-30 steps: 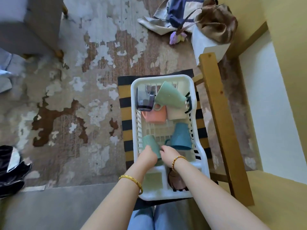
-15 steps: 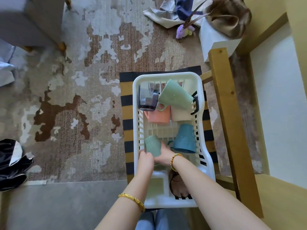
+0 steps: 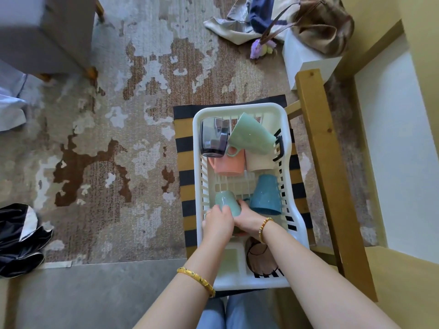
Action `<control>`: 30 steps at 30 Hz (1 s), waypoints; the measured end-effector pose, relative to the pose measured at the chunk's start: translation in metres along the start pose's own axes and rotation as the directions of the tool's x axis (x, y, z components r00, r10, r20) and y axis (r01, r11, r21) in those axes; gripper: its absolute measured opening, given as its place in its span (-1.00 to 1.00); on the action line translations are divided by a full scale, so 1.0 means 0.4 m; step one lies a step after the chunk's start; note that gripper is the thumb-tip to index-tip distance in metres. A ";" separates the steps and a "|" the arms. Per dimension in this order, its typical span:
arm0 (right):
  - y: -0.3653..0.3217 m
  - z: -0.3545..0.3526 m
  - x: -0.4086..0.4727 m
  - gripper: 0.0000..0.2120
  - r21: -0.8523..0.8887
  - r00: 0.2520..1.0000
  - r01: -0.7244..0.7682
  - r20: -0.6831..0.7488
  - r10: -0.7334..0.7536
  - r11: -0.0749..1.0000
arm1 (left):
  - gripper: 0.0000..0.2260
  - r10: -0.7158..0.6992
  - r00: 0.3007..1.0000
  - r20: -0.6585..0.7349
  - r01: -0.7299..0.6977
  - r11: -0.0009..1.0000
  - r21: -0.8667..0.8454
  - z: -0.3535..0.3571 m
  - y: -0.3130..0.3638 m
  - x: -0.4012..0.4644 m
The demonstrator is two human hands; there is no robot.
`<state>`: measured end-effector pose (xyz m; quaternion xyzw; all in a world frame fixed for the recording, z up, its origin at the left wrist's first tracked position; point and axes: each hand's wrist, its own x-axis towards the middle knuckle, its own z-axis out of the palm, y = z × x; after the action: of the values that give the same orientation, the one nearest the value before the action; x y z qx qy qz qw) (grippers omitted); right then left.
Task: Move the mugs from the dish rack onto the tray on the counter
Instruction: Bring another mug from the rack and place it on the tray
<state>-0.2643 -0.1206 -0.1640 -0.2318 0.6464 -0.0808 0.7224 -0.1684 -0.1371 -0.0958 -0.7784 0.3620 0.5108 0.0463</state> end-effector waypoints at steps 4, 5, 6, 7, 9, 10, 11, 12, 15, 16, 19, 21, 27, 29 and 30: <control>-0.029 -0.025 -0.094 -0.22 0.170 1.000 -0.006 0.010 0.004 0.985 | -0.71 0.094 0.993 0.075 -0.091 0.995 -0.033 -0.050 0.033 -0.037; -0.041 -0.032 -0.122 -0.23 0.179 1.000 0.019 0.004 -0.020 0.984 | -0.68 0.096 0.991 0.093 -0.088 0.992 -0.086 -0.067 0.048 -0.047; -0.056 -0.038 -0.153 -0.22 0.181 0.999 0.050 -0.004 -0.051 0.982 | -0.65 0.073 0.987 0.141 -0.055 0.990 -0.126 -0.084 0.062 -0.061; -0.074 -0.043 -0.187 -0.21 0.163 0.996 0.092 -0.013 -0.091 0.982 | -0.63 0.066 0.981 0.183 -0.038 0.988 -0.153 -0.100 0.073 -0.073; -0.118 -0.045 -0.258 -0.16 0.039 0.981 0.189 -0.043 -0.187 0.981 | -0.59 0.077 0.968 0.237 -0.012 0.965 -0.262 -0.133 0.094 -0.104; -0.140 -0.044 -0.293 -0.13 -0.043 0.967 0.241 -0.070 -0.244 0.969 | -0.58 0.100 0.961 0.259 -0.014 0.949 -0.314 -0.148 0.106 -0.122; -0.161 -0.042 -0.329 -0.09 -0.126 0.948 0.288 -0.103 -0.301 0.949 | -0.56 0.134 0.951 0.280 -0.024 0.931 -0.364 -0.161 0.117 -0.141; -0.181 -0.039 -0.365 -0.05 -0.207 0.925 0.323 -0.138 -0.355 0.923 | -0.54 0.170 0.940 0.297 -0.034 0.909 -0.414 -0.174 0.130 -0.163; -0.223 -0.026 -0.475 -0.06 -0.391 0.849 0.378 -0.216 -0.483 0.839 | -0.51 0.290 0.912 0.290 -0.101 0.844 -0.527 -0.200 0.166 -0.236; -0.231 -0.021 -0.510 -0.11 -0.420 0.824 0.386 -0.243 -0.512 0.821 | -0.51 0.333 0.902 0.273 -0.142 0.829 -0.541 -0.210 0.176 -0.263; -0.242 -0.006 -0.610 -0.35 -0.395 0.728 0.459 -0.347 -0.592 0.796 | -0.51 0.416 0.883 0.216 -0.243 0.801 -0.547 -0.224 0.203 -0.330; -0.236 0.000 -0.671 -0.50 -0.307 0.645 0.548 -0.437 -0.627 0.778 | -0.50 0.452 0.872 0.188 -0.309 0.806 -0.505 -0.227 0.224 -0.374; -0.116 -0.040 -0.846 -0.68 -0.229 0.243 0.633 -0.848 -0.471 0.740 | -0.51 0.649 0.735 0.198 -0.556 0.743 -0.373 -0.181 0.283 -0.537; -0.053 -0.069 -0.906 -0.66 -0.228 0.169 0.595 -0.902 -0.397 0.771 | -0.52 0.722 0.656 0.221 -0.645 0.688 -0.331 -0.141 0.290 -0.605; -0.018 -0.084 -0.934 -0.63 -0.213 0.172 0.578 -0.912 -0.373 0.788 | -0.50 0.753 0.613 0.238 -0.689 0.657 -0.306 -0.117 0.289 -0.641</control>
<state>-0.3520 0.0209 0.1722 -0.2673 0.8177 -0.4764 0.1816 -0.2587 -0.1103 0.1734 -0.4643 0.5824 0.6444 -0.1733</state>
